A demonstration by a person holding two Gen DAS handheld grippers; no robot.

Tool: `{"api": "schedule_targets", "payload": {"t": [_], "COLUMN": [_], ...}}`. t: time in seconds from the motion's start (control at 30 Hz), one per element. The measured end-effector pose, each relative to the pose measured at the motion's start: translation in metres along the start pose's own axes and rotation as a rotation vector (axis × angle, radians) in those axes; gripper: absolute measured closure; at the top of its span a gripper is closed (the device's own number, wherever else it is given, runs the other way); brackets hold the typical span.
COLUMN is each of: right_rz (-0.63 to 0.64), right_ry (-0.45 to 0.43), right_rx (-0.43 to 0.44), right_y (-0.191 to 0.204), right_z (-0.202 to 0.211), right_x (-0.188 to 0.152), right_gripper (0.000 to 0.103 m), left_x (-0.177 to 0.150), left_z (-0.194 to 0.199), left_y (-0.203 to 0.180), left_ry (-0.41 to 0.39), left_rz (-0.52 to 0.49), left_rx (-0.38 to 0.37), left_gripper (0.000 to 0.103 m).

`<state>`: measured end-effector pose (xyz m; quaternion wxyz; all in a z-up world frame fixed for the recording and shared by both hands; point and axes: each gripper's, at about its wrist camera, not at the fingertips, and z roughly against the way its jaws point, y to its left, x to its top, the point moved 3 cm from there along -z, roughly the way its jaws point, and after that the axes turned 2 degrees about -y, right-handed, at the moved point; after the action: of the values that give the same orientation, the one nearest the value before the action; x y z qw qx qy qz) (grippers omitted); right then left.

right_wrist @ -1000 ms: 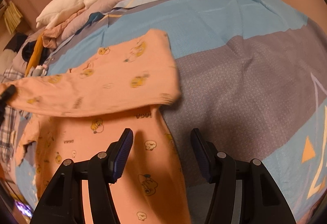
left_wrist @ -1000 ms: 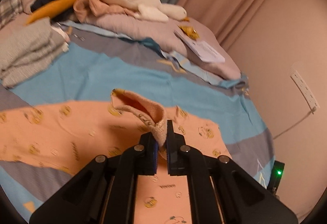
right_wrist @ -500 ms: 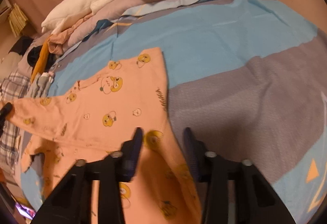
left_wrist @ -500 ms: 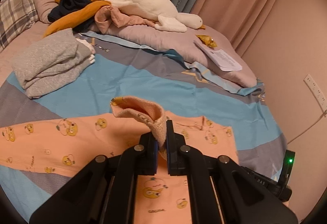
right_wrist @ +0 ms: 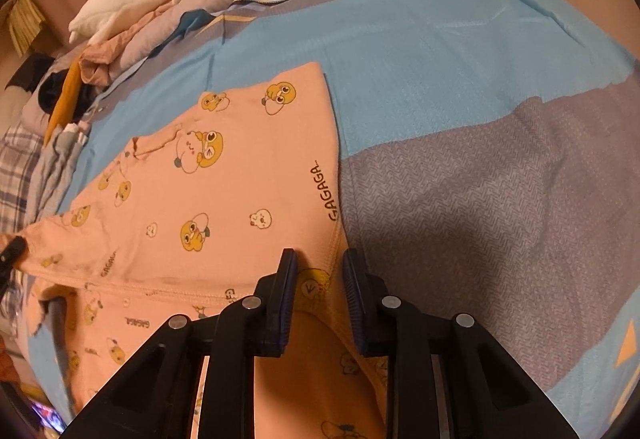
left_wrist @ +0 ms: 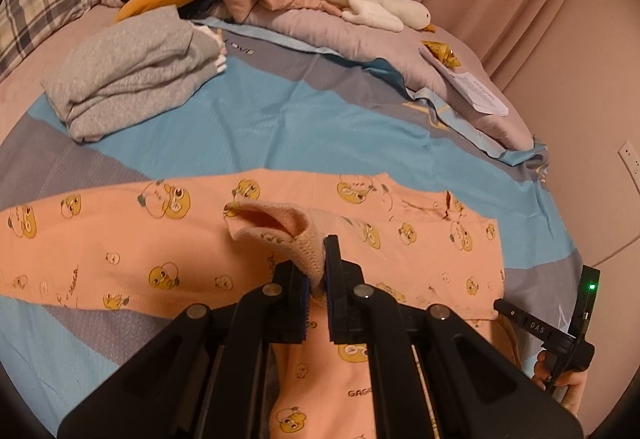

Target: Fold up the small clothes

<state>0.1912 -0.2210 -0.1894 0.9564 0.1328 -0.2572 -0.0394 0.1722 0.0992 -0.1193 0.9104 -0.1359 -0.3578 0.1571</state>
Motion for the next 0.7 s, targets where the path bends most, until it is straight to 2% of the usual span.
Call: {"api": "schedule_targets", "payload": {"t": [0.37,0.7], "right_rz": [0.017,0.027], "right_ry": [-0.001,-0.002], "right_rx": [-0.024,-0.037], "right_y": [0.003,0.005], "right_z": [-0.001,-0.002], "right_x": [0.001,0.001], "right_gripper": [0.077,0.077], "left_x": [-0.022,-0.035], "left_z": [-0.019,-0.025], "left_y": [0.025,0.042], "left_ry": [0.094,0.137], "left_rz": [0.044,0.104], "left_rx": [0.020,0.017], "left_gripper": [0.092,0.088]}}
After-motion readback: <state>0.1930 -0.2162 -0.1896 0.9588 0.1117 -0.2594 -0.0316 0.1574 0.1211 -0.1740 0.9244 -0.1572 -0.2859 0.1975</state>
